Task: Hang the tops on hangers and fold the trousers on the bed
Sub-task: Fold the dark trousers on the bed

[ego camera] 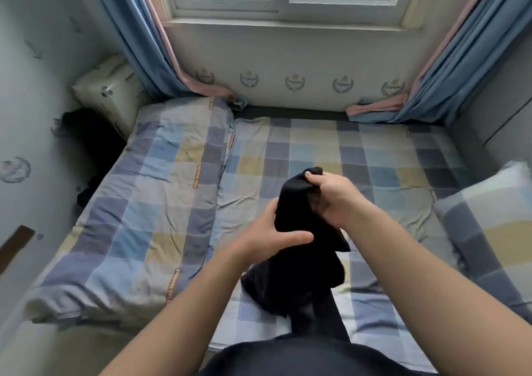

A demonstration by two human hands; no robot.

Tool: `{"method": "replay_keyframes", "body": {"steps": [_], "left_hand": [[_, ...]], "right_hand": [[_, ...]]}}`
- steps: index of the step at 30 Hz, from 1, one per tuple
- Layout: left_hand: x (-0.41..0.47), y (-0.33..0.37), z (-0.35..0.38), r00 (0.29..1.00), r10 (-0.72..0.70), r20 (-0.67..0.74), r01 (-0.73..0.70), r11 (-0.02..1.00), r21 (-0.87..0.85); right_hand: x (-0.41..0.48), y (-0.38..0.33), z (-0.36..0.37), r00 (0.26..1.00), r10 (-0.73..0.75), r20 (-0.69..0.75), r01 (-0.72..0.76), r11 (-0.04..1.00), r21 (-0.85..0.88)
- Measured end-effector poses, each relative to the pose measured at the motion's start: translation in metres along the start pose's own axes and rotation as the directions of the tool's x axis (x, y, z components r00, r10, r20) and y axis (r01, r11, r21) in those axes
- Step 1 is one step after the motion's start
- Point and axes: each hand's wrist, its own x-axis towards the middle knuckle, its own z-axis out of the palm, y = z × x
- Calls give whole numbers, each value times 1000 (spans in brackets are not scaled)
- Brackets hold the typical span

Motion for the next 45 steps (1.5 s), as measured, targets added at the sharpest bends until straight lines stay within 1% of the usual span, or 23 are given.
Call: {"method": "replay_keyframes", "body": {"steps": [2,4,5,6,8,10,12,13,15,16,18,21,25,28,30,32,34,36,37,39,41,42,45], "left_hand": [[-1,-9,9,983,109,-148,-101,993,59],[4,-7,6,915,197,-353,-183,980,73],[8,-5,-1,873,220,-435,-230,973,30],[11,-3,-9,849,222,-480,-282,958,-56],[13,6,-31,867,166,-470,-331,896,-295],[11,18,-53,907,91,-412,-287,848,-445],[8,28,-70,913,21,-408,-219,869,-445],[6,33,-76,911,-15,-412,-180,885,-429],[3,42,-81,909,-73,-411,-120,897,-425],[2,46,-81,907,-97,-409,-100,896,-433],[1,52,-81,890,-125,-439,-79,905,-419],[3,54,-86,855,-114,-507,-71,941,-331],[5,49,-90,825,-132,-549,-3,971,-238],[6,48,-87,822,-135,-553,40,983,-180],[6,48,-87,825,-133,-550,58,987,-152],[6,48,-89,816,-139,-561,66,987,-148],[5,48,-98,786,-171,-595,67,979,-193],[2,50,-110,749,-220,-625,32,954,-297],[1,51,-115,725,-241,-645,18,943,-331],[-1,49,-126,677,-261,-688,-46,918,-394],[-4,47,-132,633,-228,-740,-182,885,-429],[-5,44,-134,633,-194,-750,-209,889,-406],[-3,29,-132,723,-38,-690,-150,966,-209]], "right_hand": [[-6,-11,17,995,62,82,-67,996,58],[-10,-17,28,983,80,164,-86,996,35],[-12,-18,31,975,79,208,-84,996,17],[-12,-18,31,964,71,256,-73,997,-2],[-11,-18,26,949,5,314,23,996,-84],[-5,-14,18,947,-144,286,221,941,-258],[3,-4,11,924,-285,256,375,812,-447],[6,1,10,907,-313,283,419,748,-514],[11,12,13,882,-270,387,462,665,-587],[15,17,16,871,-233,432,469,653,-595],[20,26,22,853,-200,482,478,670,-567],[22,34,26,825,-236,513,498,732,-465],[18,42,29,774,-285,565,541,762,-356],[18,50,34,773,-260,579,534,759,-372],[23,56,34,772,-163,614,520,718,-463],[30,64,30,767,10,641,464,681,-566],[38,76,21,780,124,613,452,567,-689],[43,90,13,810,149,567,451,460,-765],[45,96,10,829,123,546,446,445,-777],[49,101,6,870,31,491,428,447,-786],[50,98,8,891,-38,452,417,458,-785],[49,94,9,904,-61,424,395,499,-771],[43,74,18,920,-147,362,359,683,-636]]}}
